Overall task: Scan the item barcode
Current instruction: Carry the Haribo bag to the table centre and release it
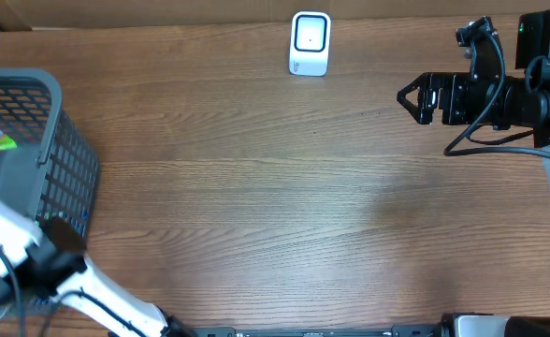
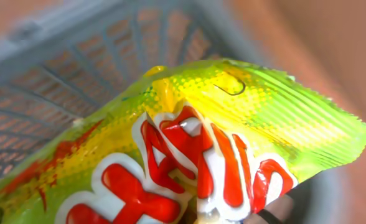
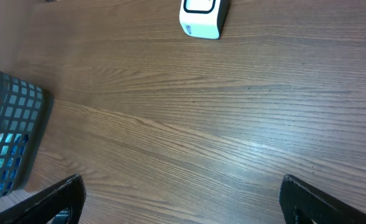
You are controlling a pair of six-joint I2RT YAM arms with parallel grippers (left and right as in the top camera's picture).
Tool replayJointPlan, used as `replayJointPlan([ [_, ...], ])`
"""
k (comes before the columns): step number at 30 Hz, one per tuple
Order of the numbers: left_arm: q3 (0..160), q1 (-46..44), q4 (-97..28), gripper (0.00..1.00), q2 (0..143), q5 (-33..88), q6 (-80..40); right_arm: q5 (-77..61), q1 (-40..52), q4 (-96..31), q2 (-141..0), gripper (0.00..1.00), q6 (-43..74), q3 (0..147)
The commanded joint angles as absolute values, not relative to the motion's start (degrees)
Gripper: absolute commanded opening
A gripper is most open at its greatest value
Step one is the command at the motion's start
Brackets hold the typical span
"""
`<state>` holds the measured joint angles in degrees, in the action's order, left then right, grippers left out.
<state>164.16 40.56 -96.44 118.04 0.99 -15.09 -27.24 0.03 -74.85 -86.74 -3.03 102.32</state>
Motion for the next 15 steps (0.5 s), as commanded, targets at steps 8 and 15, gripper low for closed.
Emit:
replayJointPlan([
  [8, 165.64, 19.49, -96.79, 0.04, 102.65, 17.74, -11.55, -28.18, 0.03, -74.61, -86.28, 1.0, -3.46, 102.28],
  [15, 150.58, -1.83, -96.77, 0.04, 105.25, 8.86, -12.78, -28.16, 0.03, -75.83, -86.28, 1.0, -3.46, 102.28],
])
